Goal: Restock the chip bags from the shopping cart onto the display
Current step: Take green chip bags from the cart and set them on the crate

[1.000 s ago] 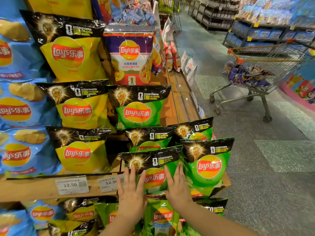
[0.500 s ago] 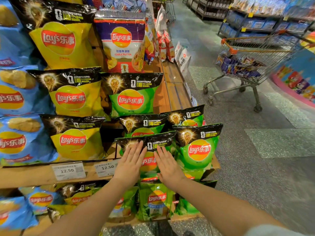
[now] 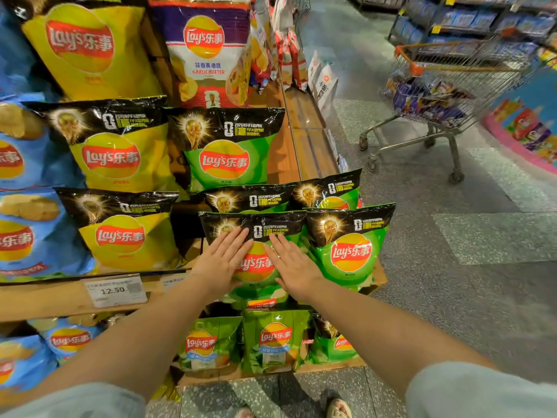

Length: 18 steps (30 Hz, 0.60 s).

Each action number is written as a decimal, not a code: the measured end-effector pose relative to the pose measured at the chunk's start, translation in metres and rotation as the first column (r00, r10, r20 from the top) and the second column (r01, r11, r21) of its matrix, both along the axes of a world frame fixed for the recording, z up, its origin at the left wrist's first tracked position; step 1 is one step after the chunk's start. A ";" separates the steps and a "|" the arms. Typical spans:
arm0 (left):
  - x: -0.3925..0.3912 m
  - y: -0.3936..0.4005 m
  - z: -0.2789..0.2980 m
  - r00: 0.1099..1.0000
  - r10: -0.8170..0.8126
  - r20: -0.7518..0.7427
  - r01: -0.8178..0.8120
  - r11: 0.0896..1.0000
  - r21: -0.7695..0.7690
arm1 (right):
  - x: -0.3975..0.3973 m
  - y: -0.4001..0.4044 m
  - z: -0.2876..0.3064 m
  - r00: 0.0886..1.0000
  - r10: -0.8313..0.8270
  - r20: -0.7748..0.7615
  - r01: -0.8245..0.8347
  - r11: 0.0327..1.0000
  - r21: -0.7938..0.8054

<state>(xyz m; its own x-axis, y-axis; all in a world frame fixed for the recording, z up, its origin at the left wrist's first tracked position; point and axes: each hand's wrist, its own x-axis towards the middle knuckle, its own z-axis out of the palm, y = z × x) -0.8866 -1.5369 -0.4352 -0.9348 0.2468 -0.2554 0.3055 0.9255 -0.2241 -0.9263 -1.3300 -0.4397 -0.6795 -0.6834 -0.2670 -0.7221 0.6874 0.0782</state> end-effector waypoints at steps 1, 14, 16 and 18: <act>0.002 0.001 0.001 1.000 -0.004 -0.011 0.004 1.000 -0.016 | -0.001 0.001 -0.001 1.000 -0.010 0.000 0.010 1.000 -0.003; 0.010 0.010 -0.022 0.997 0.033 -0.064 -0.035 0.999 -0.022 | 0.023 0.011 -0.018 0.958 0.279 -0.063 -0.267 0.951 0.152; 0.012 0.010 -0.025 0.997 0.047 -0.060 -0.046 0.999 0.013 | 0.033 0.013 -0.031 0.923 0.384 -0.013 -0.370 0.898 0.236; 0.017 0.010 -0.028 0.996 0.050 -0.080 -0.049 0.999 0.018 | 0.035 0.014 -0.043 0.921 0.390 0.005 -0.377 0.888 0.264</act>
<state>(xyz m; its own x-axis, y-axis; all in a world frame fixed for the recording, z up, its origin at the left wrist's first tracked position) -0.8700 -1.5269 -0.4629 -0.9633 0.2030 -0.1755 0.2407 0.9428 -0.2308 -0.8908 -1.3161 -0.4828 -0.3941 -0.8063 -0.4411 -0.9166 0.3095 0.2533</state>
